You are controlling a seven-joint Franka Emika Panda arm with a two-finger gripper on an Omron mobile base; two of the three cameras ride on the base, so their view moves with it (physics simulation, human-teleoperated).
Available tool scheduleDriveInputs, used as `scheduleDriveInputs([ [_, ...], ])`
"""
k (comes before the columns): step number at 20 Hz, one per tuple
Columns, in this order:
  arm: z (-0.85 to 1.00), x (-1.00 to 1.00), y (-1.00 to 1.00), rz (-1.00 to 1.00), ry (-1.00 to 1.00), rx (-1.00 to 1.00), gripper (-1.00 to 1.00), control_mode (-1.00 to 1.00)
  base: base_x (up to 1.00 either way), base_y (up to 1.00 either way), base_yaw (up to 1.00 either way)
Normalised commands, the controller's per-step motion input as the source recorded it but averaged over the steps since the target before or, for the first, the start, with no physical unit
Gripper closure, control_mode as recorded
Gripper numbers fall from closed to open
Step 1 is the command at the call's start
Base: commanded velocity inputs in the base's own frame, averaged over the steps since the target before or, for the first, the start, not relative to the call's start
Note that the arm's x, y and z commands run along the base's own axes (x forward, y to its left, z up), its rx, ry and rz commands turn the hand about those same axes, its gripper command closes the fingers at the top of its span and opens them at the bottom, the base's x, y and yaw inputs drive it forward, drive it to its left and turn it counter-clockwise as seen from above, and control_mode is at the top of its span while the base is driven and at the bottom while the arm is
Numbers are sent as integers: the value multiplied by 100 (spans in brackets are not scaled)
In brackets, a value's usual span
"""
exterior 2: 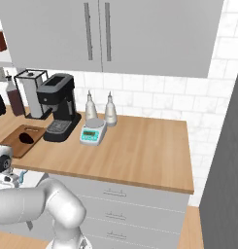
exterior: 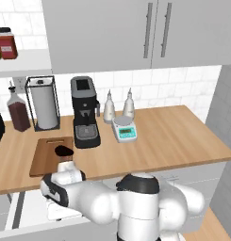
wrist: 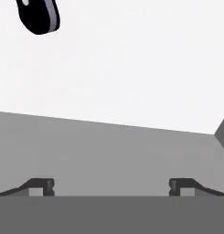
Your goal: Place the appropriate cutting tool for cutting the avocado skin on the cutting board.
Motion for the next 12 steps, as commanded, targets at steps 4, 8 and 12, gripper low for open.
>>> scheduleDriveInputs([
  [4,-11,-83,0,-1,13,0,-100,-100,0,0,0],
  [8,2,-100,-1,-3,10,2,-100,-100,0,0,0],
  [12,11,-100,0,-4,9,1,-100,-100,0,0,0],
])
